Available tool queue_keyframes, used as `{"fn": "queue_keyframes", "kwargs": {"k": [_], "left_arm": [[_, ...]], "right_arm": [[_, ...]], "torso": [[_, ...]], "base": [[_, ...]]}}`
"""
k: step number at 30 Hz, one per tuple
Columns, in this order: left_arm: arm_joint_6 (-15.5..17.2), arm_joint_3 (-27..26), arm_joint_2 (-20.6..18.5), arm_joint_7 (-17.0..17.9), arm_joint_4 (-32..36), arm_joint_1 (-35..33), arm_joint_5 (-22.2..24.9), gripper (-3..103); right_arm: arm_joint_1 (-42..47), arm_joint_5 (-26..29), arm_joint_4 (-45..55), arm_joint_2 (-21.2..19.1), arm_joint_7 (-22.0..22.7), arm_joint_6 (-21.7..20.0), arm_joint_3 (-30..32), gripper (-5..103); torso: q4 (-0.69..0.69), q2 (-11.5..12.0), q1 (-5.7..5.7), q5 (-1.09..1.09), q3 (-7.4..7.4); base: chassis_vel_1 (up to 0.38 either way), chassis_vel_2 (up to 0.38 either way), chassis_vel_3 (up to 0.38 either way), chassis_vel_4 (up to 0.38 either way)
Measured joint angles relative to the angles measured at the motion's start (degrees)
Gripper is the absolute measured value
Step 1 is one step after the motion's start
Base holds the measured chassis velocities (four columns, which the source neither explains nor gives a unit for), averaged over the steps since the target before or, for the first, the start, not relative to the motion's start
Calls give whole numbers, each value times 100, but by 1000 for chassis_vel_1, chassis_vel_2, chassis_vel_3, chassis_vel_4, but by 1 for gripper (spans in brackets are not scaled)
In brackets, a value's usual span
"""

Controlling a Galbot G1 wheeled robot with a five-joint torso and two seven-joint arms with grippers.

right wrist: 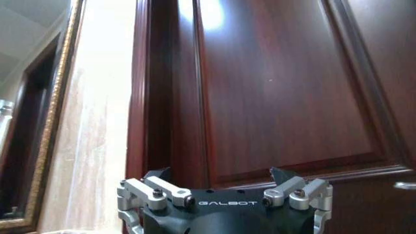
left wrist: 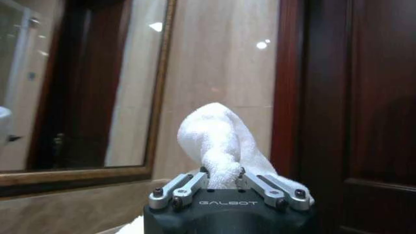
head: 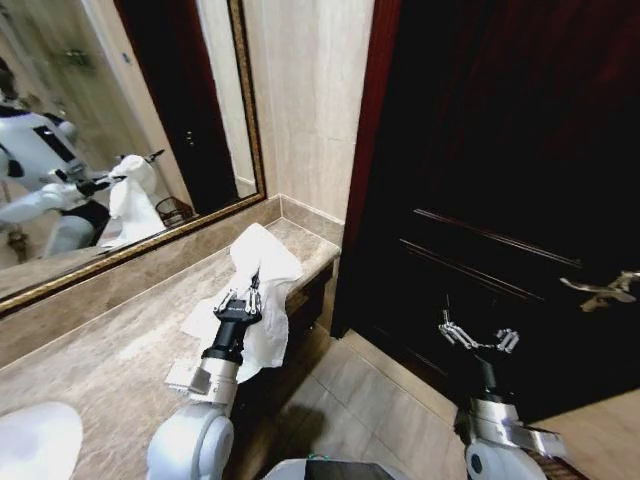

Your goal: Discard the used towel into the hamper.

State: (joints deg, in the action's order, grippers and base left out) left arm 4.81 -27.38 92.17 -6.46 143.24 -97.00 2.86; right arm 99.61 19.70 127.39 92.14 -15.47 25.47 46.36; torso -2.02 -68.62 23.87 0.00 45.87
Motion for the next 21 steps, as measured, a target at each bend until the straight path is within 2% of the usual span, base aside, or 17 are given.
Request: {"fn": "queue_keyframes", "kwargs": {"k": [21], "left_arm": [[-165, 146, -2, -190, -115, -69, -25, 12]], "right_arm": [[99, 98, 138, 0, -124, 31, 114, 100]], "torso": [[0, 0, 0, 0, 0]], "base": [[-110, -114, -110, -116]]}}
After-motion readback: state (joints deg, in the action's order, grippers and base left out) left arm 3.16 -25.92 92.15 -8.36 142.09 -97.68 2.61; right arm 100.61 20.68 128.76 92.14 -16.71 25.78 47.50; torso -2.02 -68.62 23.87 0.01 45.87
